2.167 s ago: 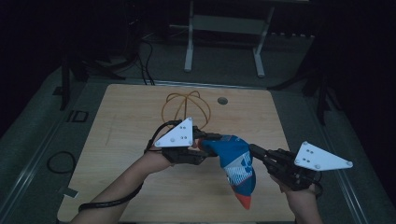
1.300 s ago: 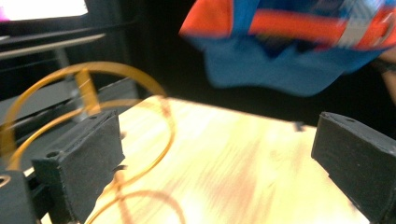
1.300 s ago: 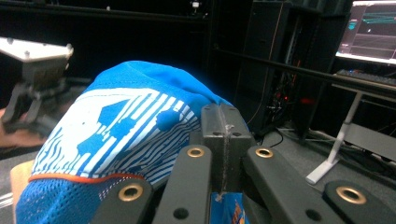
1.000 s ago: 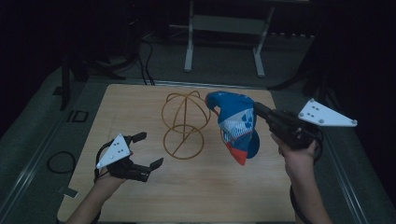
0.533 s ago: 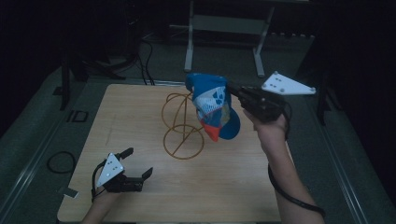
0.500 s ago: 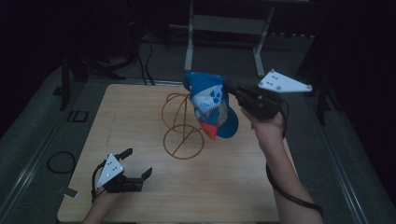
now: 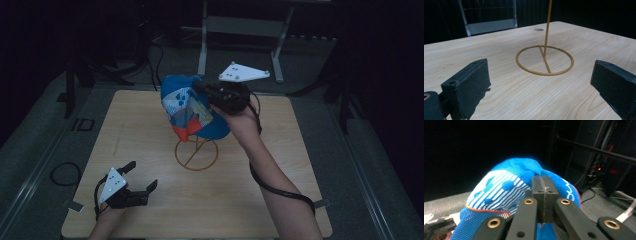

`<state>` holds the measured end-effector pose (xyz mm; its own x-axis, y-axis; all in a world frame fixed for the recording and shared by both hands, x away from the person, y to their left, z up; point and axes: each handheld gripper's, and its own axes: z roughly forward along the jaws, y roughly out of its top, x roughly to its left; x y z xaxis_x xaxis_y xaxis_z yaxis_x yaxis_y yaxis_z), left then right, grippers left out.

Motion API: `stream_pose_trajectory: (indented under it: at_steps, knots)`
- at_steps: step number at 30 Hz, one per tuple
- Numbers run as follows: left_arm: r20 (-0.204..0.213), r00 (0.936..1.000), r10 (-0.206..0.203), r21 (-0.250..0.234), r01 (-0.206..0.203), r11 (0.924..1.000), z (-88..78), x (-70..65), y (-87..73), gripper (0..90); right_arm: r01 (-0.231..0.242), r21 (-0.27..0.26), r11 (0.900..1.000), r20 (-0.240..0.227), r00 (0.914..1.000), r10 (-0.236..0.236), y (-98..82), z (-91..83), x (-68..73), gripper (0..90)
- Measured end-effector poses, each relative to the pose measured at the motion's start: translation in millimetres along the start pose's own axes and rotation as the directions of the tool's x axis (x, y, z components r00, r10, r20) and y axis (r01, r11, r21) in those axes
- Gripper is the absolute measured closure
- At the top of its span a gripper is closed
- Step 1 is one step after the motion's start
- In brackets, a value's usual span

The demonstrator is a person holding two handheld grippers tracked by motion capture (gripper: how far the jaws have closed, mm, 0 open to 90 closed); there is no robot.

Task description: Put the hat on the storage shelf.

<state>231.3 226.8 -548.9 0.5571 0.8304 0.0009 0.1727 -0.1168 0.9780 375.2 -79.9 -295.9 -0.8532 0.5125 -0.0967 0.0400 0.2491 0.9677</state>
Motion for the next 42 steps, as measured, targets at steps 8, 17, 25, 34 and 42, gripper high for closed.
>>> stream_pose_trajectory:
  at_steps: [8, 17, 25, 34, 42]
  knots:
    - [0.001, 0.9995, -0.031, -0.005, 0.031, 0.9995, -3.7, 3.8, -2.6, 2.7, -0.002, 0.074, 0.997, -0.029, 0.9996, 0.004, -16.4, 26.6, 3.9, 90.0]
    - [0.014, 0.9995, -0.030, 0.005, 0.030, 0.9995, -1.9, 2.8, -3.2, 2.7, -0.050, 0.113, 0.992, -0.026, 0.9982, 0.053, -41.8, 25.8, -8.5, 90.0]
    - [0.020, 0.9992, -0.034, 0.011, 0.033, 0.9994, -0.4, 2.1, -4.4, 2.7, -0.090, 0.120, 0.989, -0.020, 0.9955, 0.093, -58.6, 14.2, -17.3, 90.0]
    - [0.022, 0.9990, -0.039, 0.023, 0.039, 0.9990, 0.4, 2.4, -5.6, 2.7, -0.092, 0.125, 0.988, -0.021, 0.9953, 0.095, -69.7, 1.6, -16.8, 90.0]
    - [0.027, 0.9987, -0.042, 0.024, 0.041, 0.9989, 1.4, 2.3, -6.1, 2.7, -0.105, 0.132, 0.986, -0.027, 0.9936, 0.109, -76.2, -0.2, -17.9, 87.1]
